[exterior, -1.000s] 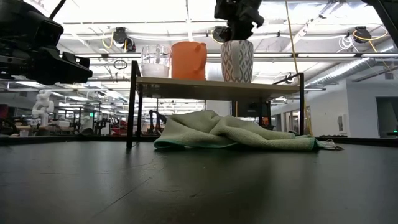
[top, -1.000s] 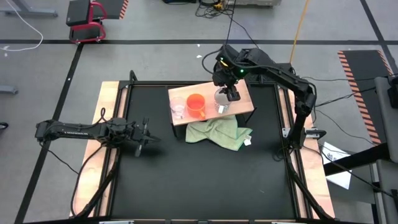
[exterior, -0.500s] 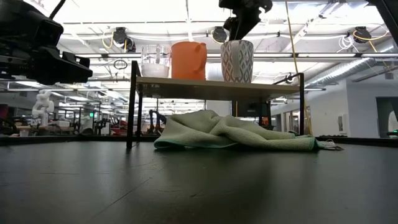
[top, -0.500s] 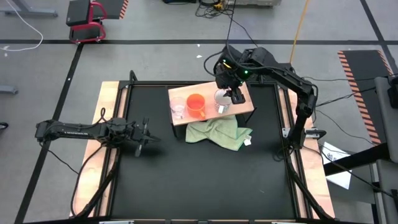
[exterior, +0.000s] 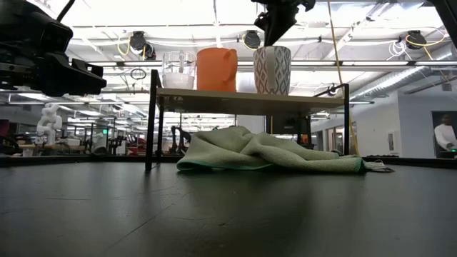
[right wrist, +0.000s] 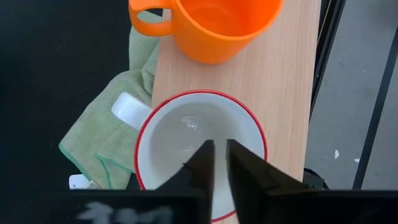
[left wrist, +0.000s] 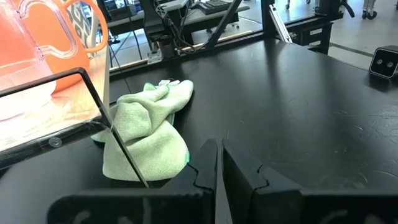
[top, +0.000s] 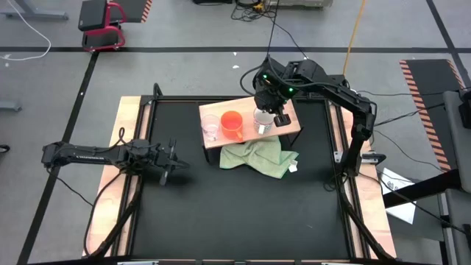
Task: Stack small to large cups/mugs on shelf
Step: Return to Home Position
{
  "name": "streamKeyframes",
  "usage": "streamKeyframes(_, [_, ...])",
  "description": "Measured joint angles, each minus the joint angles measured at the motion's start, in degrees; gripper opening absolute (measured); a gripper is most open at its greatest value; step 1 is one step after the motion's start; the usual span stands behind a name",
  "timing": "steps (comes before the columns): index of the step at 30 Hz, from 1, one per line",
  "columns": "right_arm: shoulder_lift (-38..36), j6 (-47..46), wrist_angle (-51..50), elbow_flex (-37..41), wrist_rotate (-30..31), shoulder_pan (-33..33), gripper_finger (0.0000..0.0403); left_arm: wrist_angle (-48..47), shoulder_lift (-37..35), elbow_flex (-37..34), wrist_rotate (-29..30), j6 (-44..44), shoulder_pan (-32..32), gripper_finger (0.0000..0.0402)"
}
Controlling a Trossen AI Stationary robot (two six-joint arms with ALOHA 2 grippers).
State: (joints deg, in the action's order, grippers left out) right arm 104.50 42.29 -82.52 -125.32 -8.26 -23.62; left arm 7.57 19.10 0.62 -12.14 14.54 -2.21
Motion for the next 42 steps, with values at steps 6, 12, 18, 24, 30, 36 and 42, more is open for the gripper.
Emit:
streamKeyframes(6, [0.00, -0.24, 0.00, 0.00, 0.01, 0.00, 0.0005, 0.00, 0.00, 0.00, 0.00, -0.08, 0.00, 0.0026])
streamKeyframes(12, [0.01, -0.96, 0.02, 0.00, 0.01, 0.00, 0.0001, 0.00, 0.00, 0.00, 0.00, -0.11, 0.00, 0.0026])
streamKeyframes(18, [0.01, -1.08, 0.26, 0.00, -0.01, 0.00, 0.0001, 0.00, 0.00, 0.00, 0.00, -0.14, -0.01, 0.0026])
streamKeyframes(24, [0.01, -1.34, 0.42, 0.02, -0.02, 0.00, 0.0001, 0.00, 0.01, 0.00, 0.00, -0.19, -0.01, 0.0026])
streamKeyframes(30, [-0.23, -2.80, -3.73, 0.02, 0.77, 0.11, 0.0000, 0.00, 0.01, 0.00, 0.02, -0.19, -0.01, 0.0026])
streamKeyframes(36, [-2.50, -5.63, -6.12, 0.07, 0.60, 0.13, 0.0000, 0.04, -0.01, 0.00, 0.02, 0.10, -0.01, 0.0026])
streamKeyframes(42, [-7.04, -8.34, -6.72, 0.07, 0.54, 1.18, 0.0000, 0.13, 0.01, 0.00, 0.04, 0.08, -0.01, 0.0026])
